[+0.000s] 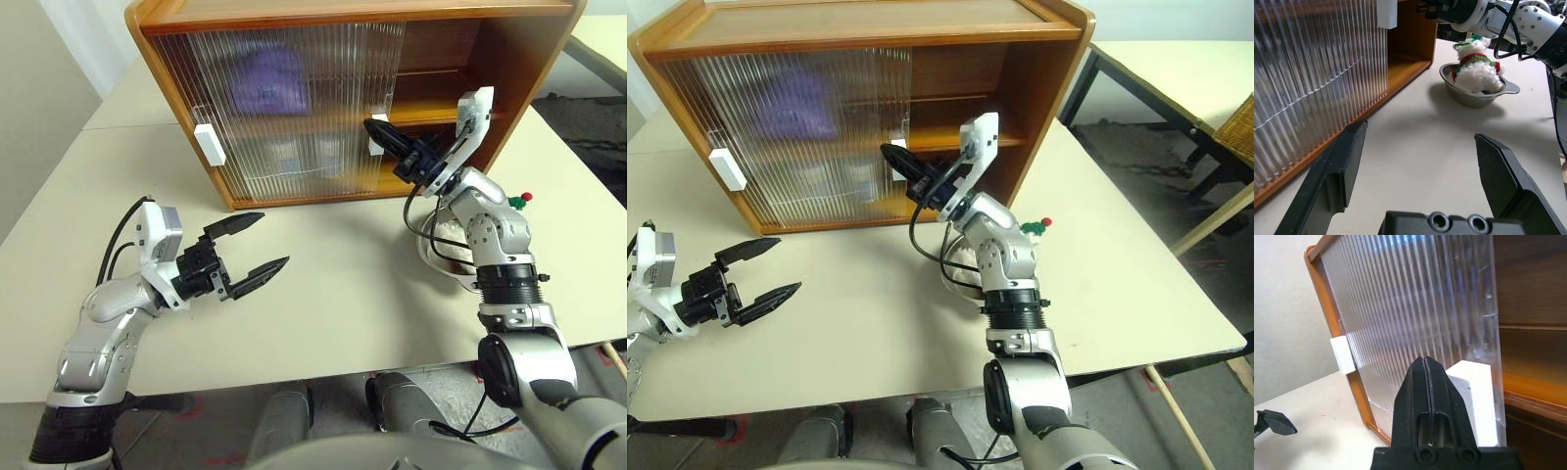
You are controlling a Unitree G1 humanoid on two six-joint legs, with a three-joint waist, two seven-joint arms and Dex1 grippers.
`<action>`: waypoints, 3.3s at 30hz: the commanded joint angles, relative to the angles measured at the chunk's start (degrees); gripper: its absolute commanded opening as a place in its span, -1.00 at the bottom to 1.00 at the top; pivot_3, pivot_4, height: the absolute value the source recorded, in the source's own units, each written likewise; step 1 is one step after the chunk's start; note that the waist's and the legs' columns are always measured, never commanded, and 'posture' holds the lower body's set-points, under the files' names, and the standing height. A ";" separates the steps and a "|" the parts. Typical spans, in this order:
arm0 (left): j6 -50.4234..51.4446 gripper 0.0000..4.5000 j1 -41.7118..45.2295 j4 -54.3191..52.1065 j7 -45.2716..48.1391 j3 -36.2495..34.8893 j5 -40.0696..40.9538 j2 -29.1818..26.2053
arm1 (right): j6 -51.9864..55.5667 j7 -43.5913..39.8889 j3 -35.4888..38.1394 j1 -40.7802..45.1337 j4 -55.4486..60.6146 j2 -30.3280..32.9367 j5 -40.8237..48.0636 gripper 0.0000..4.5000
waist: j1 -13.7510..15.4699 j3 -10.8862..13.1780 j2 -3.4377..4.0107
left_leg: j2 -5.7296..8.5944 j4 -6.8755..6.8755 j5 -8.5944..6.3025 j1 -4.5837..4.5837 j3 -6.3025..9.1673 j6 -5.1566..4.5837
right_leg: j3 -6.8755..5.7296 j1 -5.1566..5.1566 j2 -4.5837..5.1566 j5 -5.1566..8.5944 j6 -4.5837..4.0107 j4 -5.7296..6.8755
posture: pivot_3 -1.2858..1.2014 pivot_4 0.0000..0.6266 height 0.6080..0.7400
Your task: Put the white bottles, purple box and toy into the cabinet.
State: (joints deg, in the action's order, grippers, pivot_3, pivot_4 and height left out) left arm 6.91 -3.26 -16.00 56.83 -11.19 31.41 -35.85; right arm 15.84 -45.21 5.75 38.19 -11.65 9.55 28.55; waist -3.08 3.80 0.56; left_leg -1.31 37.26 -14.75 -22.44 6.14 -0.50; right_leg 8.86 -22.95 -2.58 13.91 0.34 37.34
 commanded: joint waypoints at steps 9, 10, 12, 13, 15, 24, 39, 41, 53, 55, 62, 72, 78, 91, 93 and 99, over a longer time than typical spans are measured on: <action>0.10 1.00 -0.71 -1.15 0.17 0.80 -0.65 -0.47 | 0.20 0.09 3.05 -1.75 1.54 5.95 1.41 -0.98 | 0.11 -0.01 -0.01 | 0.00 0.00 0.01 0.00 -0.01 0.03 | -0.02 0.04 0.00 0.00 0.00 0.00 | 0.00 -0.74 1.00; 0.10 1.00 -0.66 -1.10 0.21 0.84 -0.63 -0.46 | -0.13 0.31 3.38 -2.00 1.51 6.36 1.28 -0.98 | 0.11 -0.01 -0.01 | 0.00 0.01 0.01 0.00 -0.02 0.03 | -0.01 0.04 0.00 0.00 0.00 0.00 | 0.00 -0.74 1.00; 0.04 1.00 -0.49 -0.89 0.41 0.95 -0.62 -0.49 | -0.54 0.76 3.93 -2.81 1.57 6.77 1.16 -0.98 | 0.09 -0.01 -0.01 | 0.00 0.01 0.02 0.00 -0.02 0.03 | -0.02 0.03 0.00 -0.01 0.01 0.01 | 0.00 -0.74 1.00; 0.00 1.00 -0.43 -0.79 0.49 0.97 -0.62 -0.49 | -0.80 0.97 3.94 -3.26 1.58 6.87 0.86 -0.98 | 0.09 -0.01 -0.01 | -0.01 0.01 0.02 0.01 -0.02 0.03 | -0.02 0.03 -0.01 -0.01 0.01 0.01 | 0.00 -0.74 1.00; -0.08 1.00 -0.33 -0.60 0.63 1.01 -0.62 -0.54 | -1.31 1.55 3.89 -4.05 1.37 6.82 0.27 -0.98 | -0.01 -0.01 -0.01 | -0.02 0.01 0.02 0.01 -0.02 0.03 | -0.02 0.03 -0.03 -0.01 0.01 0.01 | 0.00 -0.73 1.00; -0.03 1.00 -0.38 -0.53 0.92 0.79 -0.50 -0.75 | -1.96 2.23 0.71 -2.41 -0.79 3.68 -0.98 -0.98 | -0.12 -0.01 -0.01 | -0.04 0.02 0.03 0.01 -0.01 0.01 | -0.02 0.04 -0.04 -0.04 0.06 0.01 | 0.00 -0.72 1.00; -0.40 1.00 -0.94 -0.58 0.36 0.77 -0.67 -0.40 | -0.39 1.96 0.73 -2.16 0.48 4.41 -0.71 -0.98 | -0.05 -0.01 -0.01 | -0.08 0.01 0.04 0.01 0.00 0.02 | -0.05 0.02 -0.06 -0.05 0.00 0.02 | 0.01 -0.72 1.00; -0.59 1.00 -0.70 -0.28 0.33 0.82 -0.74 -0.27 | 1.83 1.73 2.38 -3.12 1.48 7.93 0.00 -0.98 | 0.18 -0.01 -0.01 | -0.08 0.03 0.04 0.01 -0.01 0.03 | -0.05 0.05 -0.06 -0.05 0.01 0.01 | 0.01 -0.72 1.00; -1.08 1.00 1.87 1.85 0.77 2.05 -1.19 -0.16 | 33.63 -12.84 11.02 -13.80 11.86 37.71 17.66 0.73 | 0.39 0.06 -0.11 | 0.05 0.43 0.04 0.02 -0.24 0.31 | 0.01 0.33 -0.26 0.06 0.16 0.00 | -0.02 -0.71 1.00; -1.13 1.00 1.96 1.93 0.83 2.08 -1.17 -0.09 | 33.48 -11.59 13.17 -14.40 10.52 38.69 17.32 0.98 | -0.13 0.10 -0.18 | 0.06 0.52 0.01 0.08 -0.30 0.37 | 0.09 0.38 -0.49 0.04 0.13 0.00 | -0.02 -0.71 1.00; -1.12 1.00 2.01 2.25 1.32 2.20 -1.71 -0.65 | 26.51 -6.30 16.43 -15.64 4.89 39.89 10.56 0.98 | -0.10 0.10 -0.17 | -0.23 0.52 0.04 0.15 -0.05 0.33 | 0.09 0.41 -0.51 0.01 0.18 0.01 | -0.03 -0.73 1.00; -0.35 1.00 3.30 2.14 1.62 2.47 -1.40 -0.99 | 29.57 -1.43 16.78 -19.49 4.75 38.00 9.34 0.98 | -0.09 0.10 -0.17 | -0.25 0.43 -0.06 0.06 -0.08 0.28 | 0.10 0.34 -0.52 0.05 0.21 -0.01 | -0.04 -0.73 1.00; -0.57 1.00 3.57 2.90 2.20 2.21 -1.58 -1.99 | 32.29 -0.27 16.07 -20.38 4.86 37.29 9.41 0.98 | -0.10 0.09 -0.16 | -0.19 0.47 -0.07 0.06 -0.08 0.27 | 0.11 0.36 -0.51 0.06 0.26 -0.01 | -0.04 -0.76 1.00; -1.01 1.00 2.05 1.17 6.63 1.56 2.40 -2.29 | 33.90 -4.02 14.30 -20.23 6.70 35.92 10.73 0.22 | -0.11 0.07 -0.14 | -0.19 0.52 -0.06 0.06 -0.09 0.27 | 0.09 0.36 -0.52 0.02 0.25 0.00 | -0.03 -0.78 1.00; -1.18 1.00 1.89 0.39 7.66 1.53 3.42 -2.21 | 34.51 -5.44 13.99 -20.42 7.18 36.12 11.11 -0.13 | -0.11 0.07 -0.14 | -0.19 0.52 -0.06 0.06 -0.08 0.27 | 0.08 0.36 -0.53 0.02 0.25 0.00 | -0.03 -0.78 1.00; -1.09 1.00 1.57 -0.26 9.05 2.02 4.69 -1.85 | 35.10 -5.74 14.35 -20.48 8.01 35.64 11.67 -0.99 | -0.08 0.03 -0.10 | -0.18 0.57 -0.05 0.07 -0.08 0.26 | 0.04 0.40 -0.54 0.01 0.24 0.00 | -0.03 -0.80 1.00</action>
State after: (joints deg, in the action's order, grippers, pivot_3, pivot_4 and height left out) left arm 6.13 -1.21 -15.86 65.36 -9.07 35.96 -37.69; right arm 50.28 -50.61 20.91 17.72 -4.77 45.18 39.78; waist -3.17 3.83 0.46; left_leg -1.49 37.83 -14.80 -22.36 6.06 -0.25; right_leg 8.90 -22.55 -3.12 13.91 0.59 37.34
